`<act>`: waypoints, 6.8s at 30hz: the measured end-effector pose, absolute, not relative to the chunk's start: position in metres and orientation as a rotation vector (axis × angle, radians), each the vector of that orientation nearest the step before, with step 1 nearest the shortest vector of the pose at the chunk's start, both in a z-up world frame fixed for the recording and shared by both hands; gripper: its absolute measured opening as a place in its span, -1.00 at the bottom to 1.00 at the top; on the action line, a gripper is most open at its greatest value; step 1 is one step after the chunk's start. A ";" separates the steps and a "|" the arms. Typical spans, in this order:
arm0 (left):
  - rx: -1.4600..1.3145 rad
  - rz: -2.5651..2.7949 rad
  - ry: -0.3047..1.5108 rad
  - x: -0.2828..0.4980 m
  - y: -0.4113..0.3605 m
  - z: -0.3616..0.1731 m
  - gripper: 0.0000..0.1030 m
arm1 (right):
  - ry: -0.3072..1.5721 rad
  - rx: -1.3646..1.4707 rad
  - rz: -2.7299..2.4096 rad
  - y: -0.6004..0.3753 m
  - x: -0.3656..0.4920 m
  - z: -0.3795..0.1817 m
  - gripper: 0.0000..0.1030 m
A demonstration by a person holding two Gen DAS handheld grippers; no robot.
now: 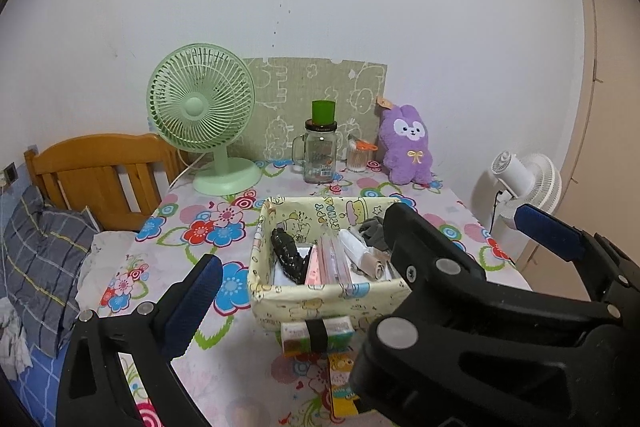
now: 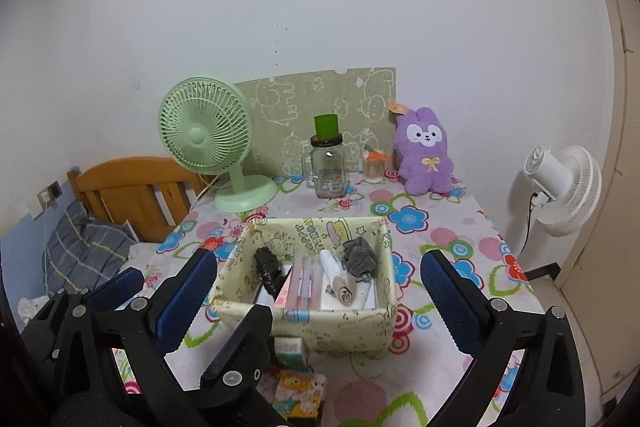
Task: Organize soft objects
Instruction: 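Withdraw both open grippers from the basket toward the remaining packets, then move the right gripper to the yellow cartoon packet and grasp it, then lift the yellow packet with the right gripper while the left gripper grasps the green juice box, then lift and carry the juice box and yellow packet over the basket with both grippers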
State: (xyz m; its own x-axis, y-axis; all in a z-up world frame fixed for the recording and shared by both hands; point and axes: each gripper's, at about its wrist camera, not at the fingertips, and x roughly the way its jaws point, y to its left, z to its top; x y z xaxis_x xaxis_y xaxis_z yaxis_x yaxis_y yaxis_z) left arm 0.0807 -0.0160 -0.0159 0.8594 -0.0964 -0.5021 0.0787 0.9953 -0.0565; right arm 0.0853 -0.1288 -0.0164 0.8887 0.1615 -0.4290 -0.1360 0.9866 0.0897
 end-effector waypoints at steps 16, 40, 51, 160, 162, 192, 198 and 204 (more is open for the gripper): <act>-0.025 -0.104 0.484 0.031 -0.017 -0.018 0.98 | 0.426 0.044 0.135 -0.129 0.033 -0.019 1.00; -0.019 -0.094 0.528 0.024 -0.014 -0.063 0.98 | 0.458 0.049 0.129 -0.125 0.024 -0.064 1.00; -0.015 -0.086 0.598 0.038 -0.009 -0.098 0.98 | 0.542 0.049 0.143 -0.119 0.045 -0.103 0.99; 0.033 -0.030 0.878 0.149 -0.035 -0.172 0.27 | 0.814 0.208 0.049 -0.156 0.138 -0.179 -0.08; 0.029 -0.030 0.877 0.147 -0.035 -0.172 0.25 | 0.813 0.207 0.050 -0.156 0.137 -0.178 -0.08; 0.000 -0.026 0.769 0.091 -0.033 -0.135 0.22 | 0.714 0.163 0.078 -0.151 0.088 -0.141 -0.08; -0.009 -0.022 0.731 0.077 -0.033 -0.122 0.22 | 0.677 0.149 0.086 -0.149 0.072 -0.127 -0.08; -0.019 -0.021 0.694 0.063 -0.031 -0.106 0.22 | 0.641 0.136 0.094 -0.147 0.057 -0.112 -0.08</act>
